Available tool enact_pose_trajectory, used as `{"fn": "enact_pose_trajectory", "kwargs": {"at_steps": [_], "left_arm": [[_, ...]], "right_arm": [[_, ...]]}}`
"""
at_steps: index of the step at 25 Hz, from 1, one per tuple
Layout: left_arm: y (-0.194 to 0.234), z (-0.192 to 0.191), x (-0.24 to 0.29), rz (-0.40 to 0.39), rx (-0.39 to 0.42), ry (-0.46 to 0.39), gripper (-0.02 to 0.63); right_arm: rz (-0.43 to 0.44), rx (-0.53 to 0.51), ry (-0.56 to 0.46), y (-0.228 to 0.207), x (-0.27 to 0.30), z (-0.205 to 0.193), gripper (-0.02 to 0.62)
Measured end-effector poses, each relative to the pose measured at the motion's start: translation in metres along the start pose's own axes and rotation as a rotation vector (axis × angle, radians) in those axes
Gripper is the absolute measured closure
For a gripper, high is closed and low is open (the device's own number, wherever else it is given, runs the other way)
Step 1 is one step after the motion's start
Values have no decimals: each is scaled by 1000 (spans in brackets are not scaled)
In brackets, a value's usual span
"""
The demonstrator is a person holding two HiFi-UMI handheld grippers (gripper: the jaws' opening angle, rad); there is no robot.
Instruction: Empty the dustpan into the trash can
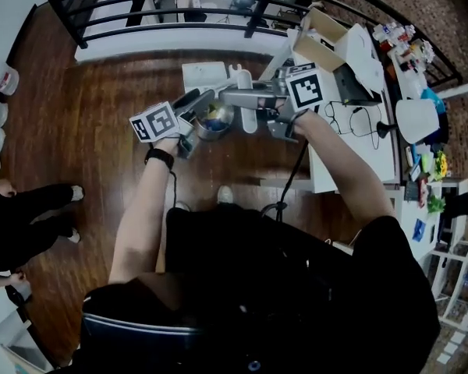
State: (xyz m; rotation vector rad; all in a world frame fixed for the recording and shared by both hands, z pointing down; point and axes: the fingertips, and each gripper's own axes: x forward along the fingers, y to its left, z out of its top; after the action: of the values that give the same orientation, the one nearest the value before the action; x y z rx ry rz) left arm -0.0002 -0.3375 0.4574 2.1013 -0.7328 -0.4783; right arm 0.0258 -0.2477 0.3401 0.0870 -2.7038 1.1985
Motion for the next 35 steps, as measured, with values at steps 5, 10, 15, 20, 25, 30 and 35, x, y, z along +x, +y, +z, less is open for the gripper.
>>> {"fn": "enact_pose_trajectory", "kwargs": {"at_steps": [5,10,15,20,25,30,35], "left_arm": [[10,-28,33,-58,-272,-7,246],[39,-49,46,-183,-776,-143,241],[43,-70,63,-204,-883,-147,244],[31,-85,89,-269,-968,-110,258],[0,-88,110,-368,-1046,-96,293],[-8,-100,127,-380,-1092,-73,345],[-14,-115,134,-374,-1135,-40,367]], "right_arm": [[-19,16,-39,3,-30,2,555],[-33,5,-41,15,-35,3,554],[-49,-13,-48,24,-46,4,554],[-45,-32,-80,36,-64,0,551],[-40,-68,-54,62,-82,-12,551],[-65,-93,-20,69,-92,-25,551],[-100,-126,30,77,-95,-48,551]]}}
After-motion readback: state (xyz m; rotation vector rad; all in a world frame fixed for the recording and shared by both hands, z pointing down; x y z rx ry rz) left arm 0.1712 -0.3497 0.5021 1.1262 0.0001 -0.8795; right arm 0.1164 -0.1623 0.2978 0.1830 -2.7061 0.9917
